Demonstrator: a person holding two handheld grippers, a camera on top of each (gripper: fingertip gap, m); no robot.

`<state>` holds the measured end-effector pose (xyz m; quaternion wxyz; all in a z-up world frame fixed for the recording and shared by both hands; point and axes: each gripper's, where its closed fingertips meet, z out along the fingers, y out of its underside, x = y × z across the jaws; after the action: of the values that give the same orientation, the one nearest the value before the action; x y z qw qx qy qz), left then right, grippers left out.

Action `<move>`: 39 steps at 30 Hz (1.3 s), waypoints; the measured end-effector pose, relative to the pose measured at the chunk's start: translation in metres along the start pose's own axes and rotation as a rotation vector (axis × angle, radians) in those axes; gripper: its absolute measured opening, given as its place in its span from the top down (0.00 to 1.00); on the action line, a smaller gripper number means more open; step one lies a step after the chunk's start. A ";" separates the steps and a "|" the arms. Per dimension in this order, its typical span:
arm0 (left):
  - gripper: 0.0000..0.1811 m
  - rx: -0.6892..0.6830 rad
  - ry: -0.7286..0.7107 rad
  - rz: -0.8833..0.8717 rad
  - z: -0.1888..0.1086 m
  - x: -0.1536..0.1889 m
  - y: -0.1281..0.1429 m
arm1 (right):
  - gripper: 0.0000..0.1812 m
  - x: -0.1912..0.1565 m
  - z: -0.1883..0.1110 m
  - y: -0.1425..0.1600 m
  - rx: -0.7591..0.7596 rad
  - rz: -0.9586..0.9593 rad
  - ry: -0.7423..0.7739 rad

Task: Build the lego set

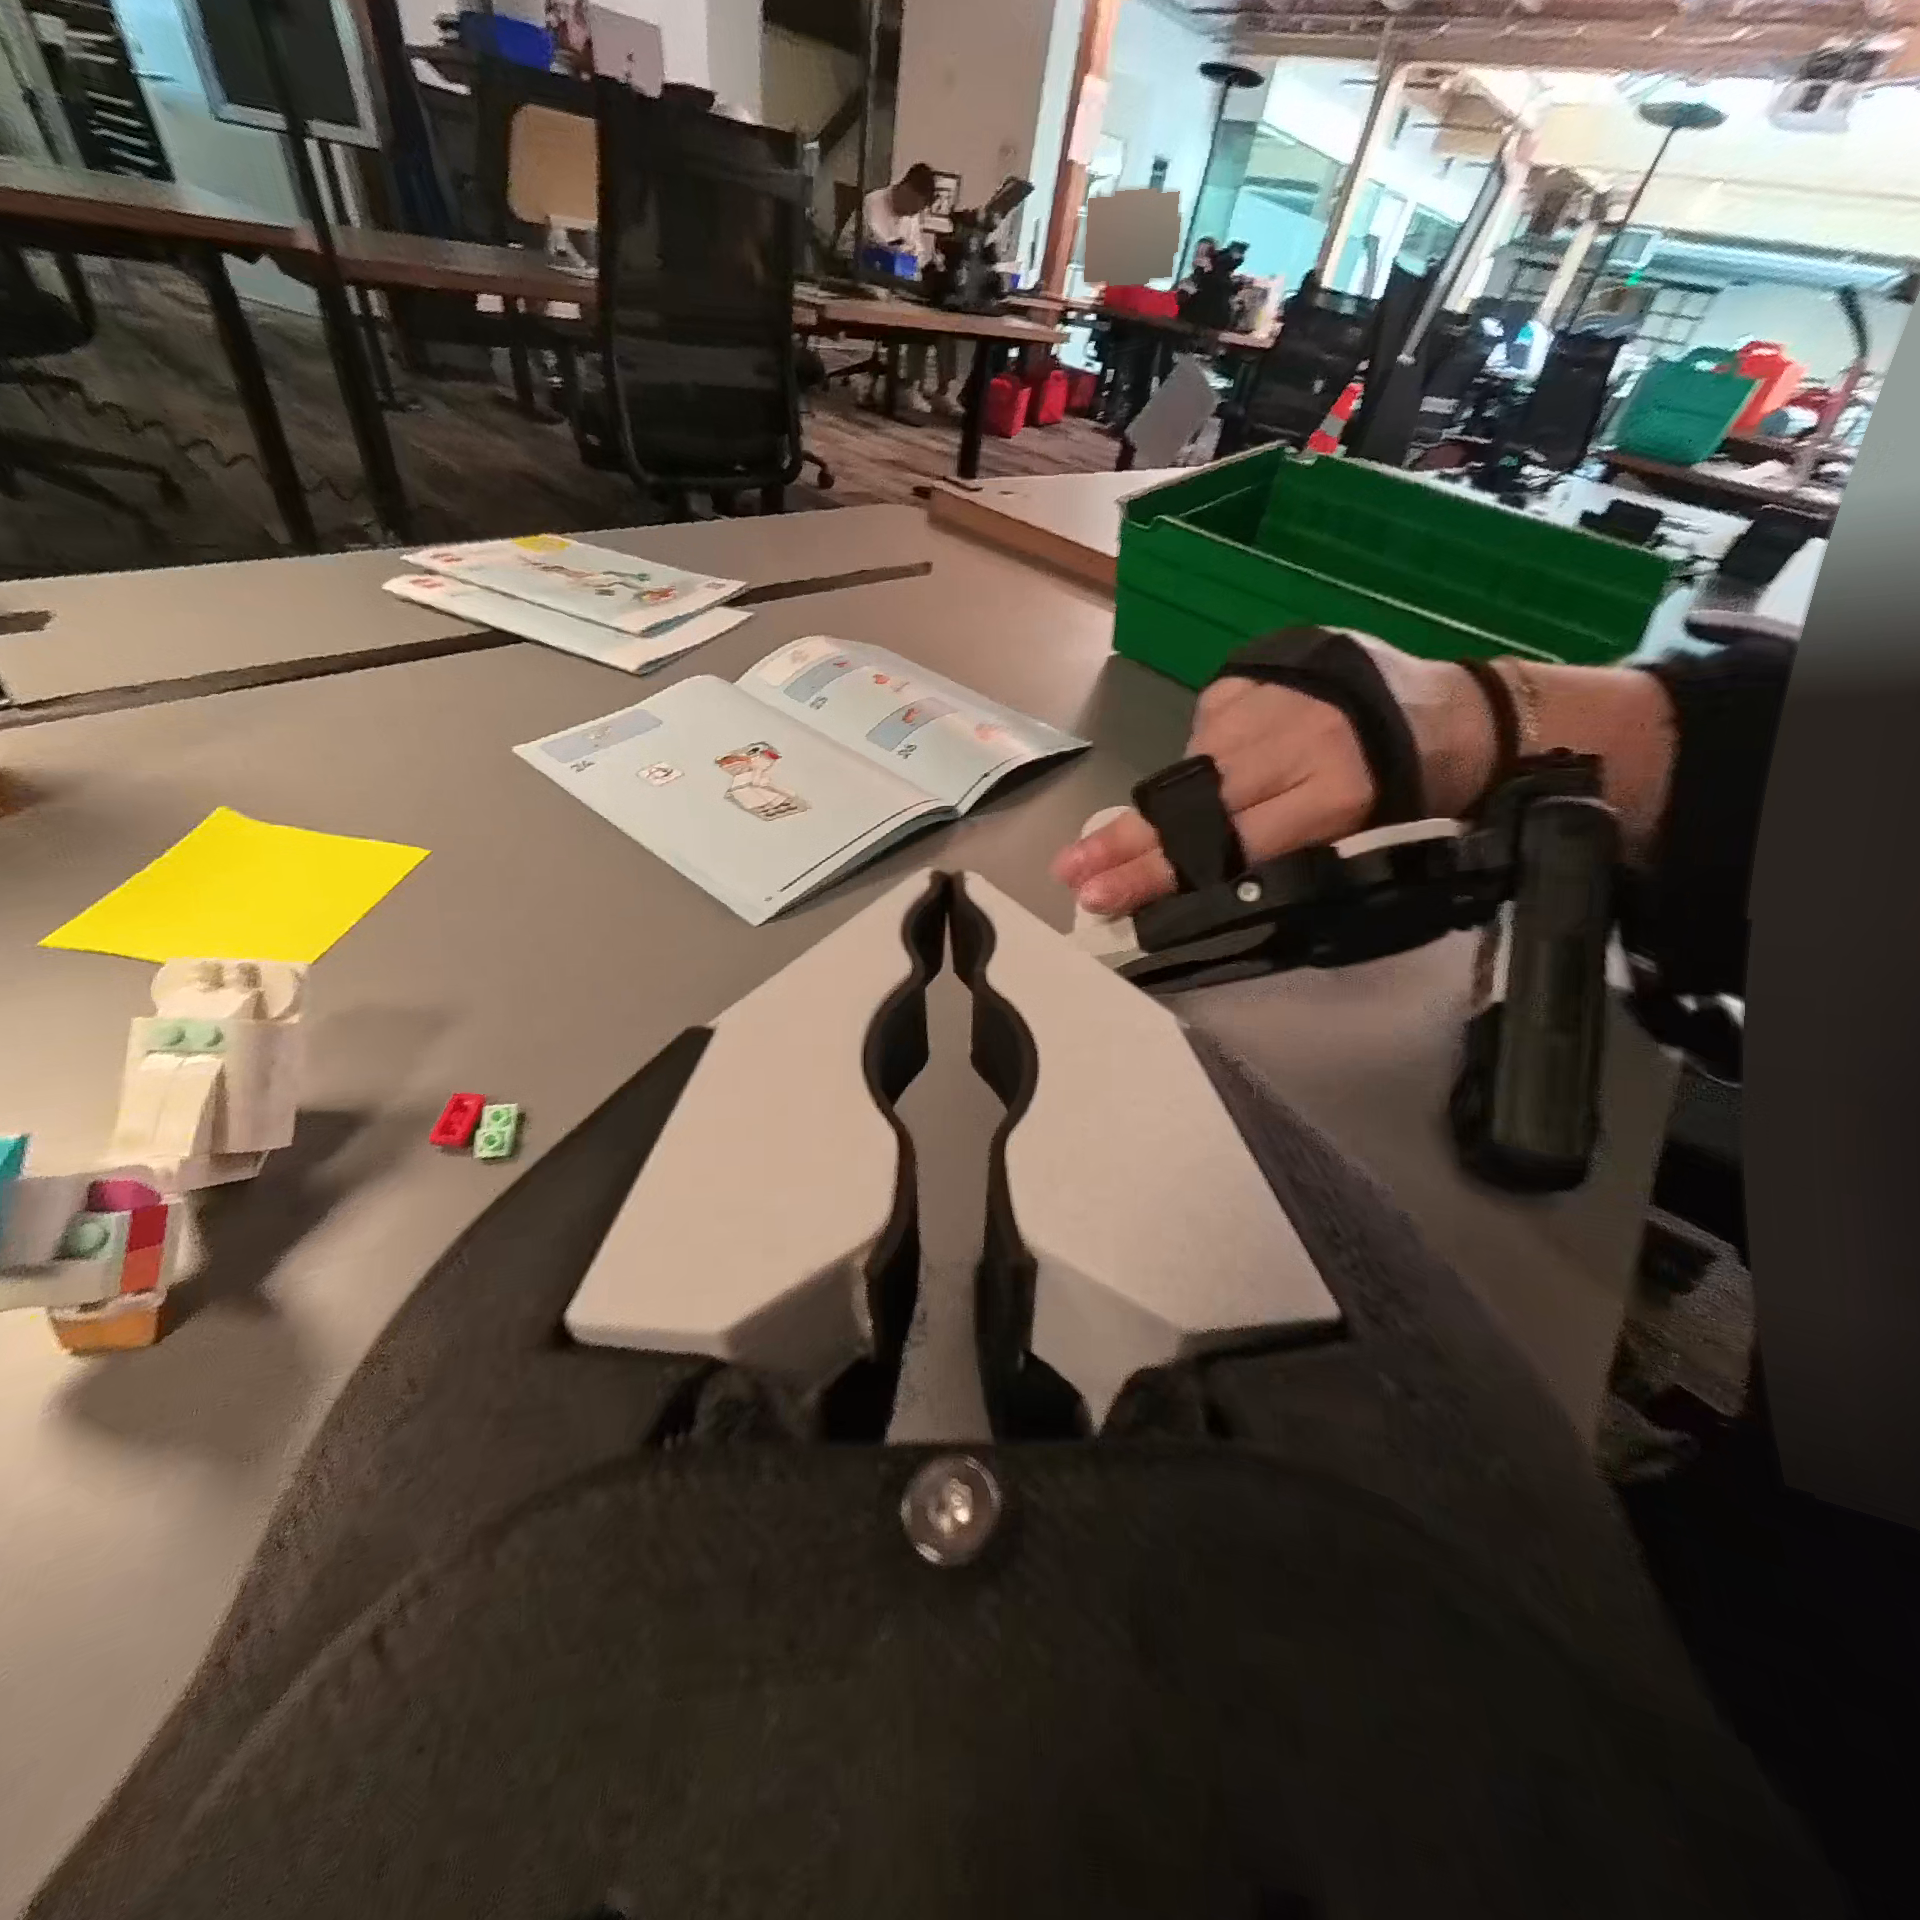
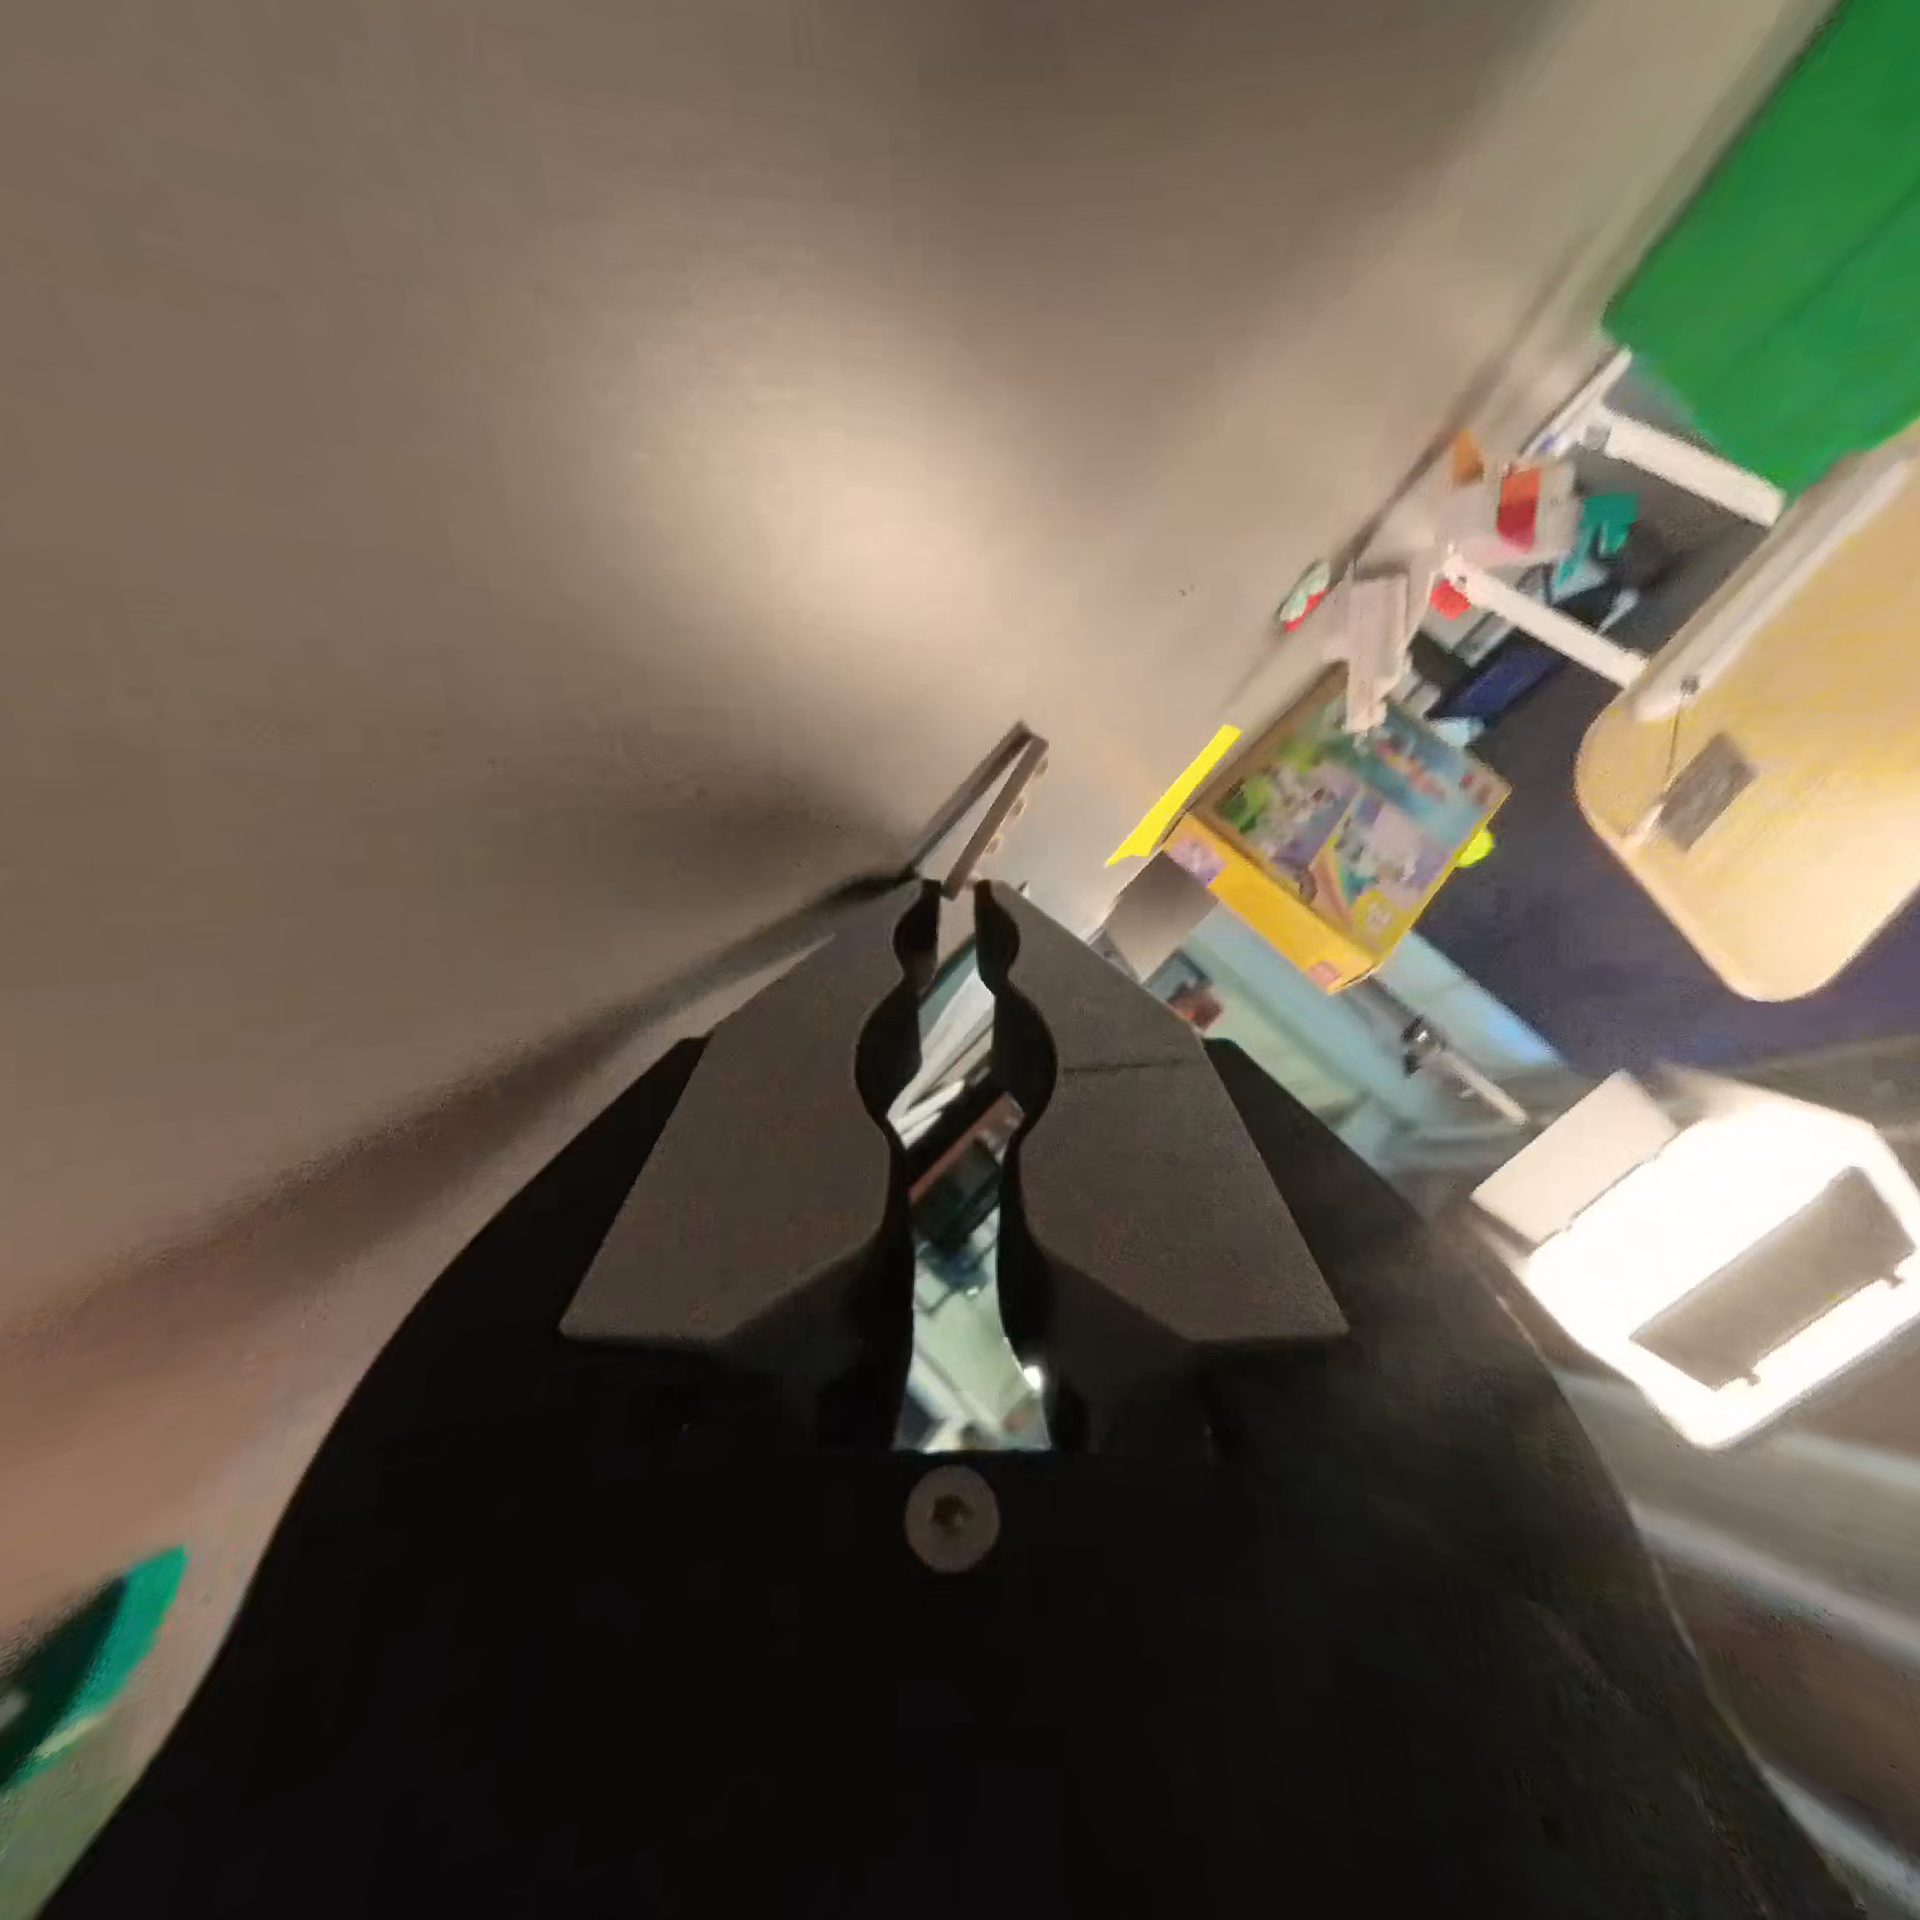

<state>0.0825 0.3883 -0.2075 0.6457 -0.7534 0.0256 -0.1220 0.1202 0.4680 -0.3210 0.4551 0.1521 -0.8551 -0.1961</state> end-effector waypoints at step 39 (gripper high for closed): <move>0.85 -0.799 -0.232 -0.026 -0.275 -0.190 0.052 | 0.80 0.107 -0.024 0.065 0.050 1.679 0.871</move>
<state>-0.1545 0.1515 -0.2497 0.2995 -0.9537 -0.0114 -0.0250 0.0775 0.4733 -0.2012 0.7233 -0.4438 -0.4440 0.2878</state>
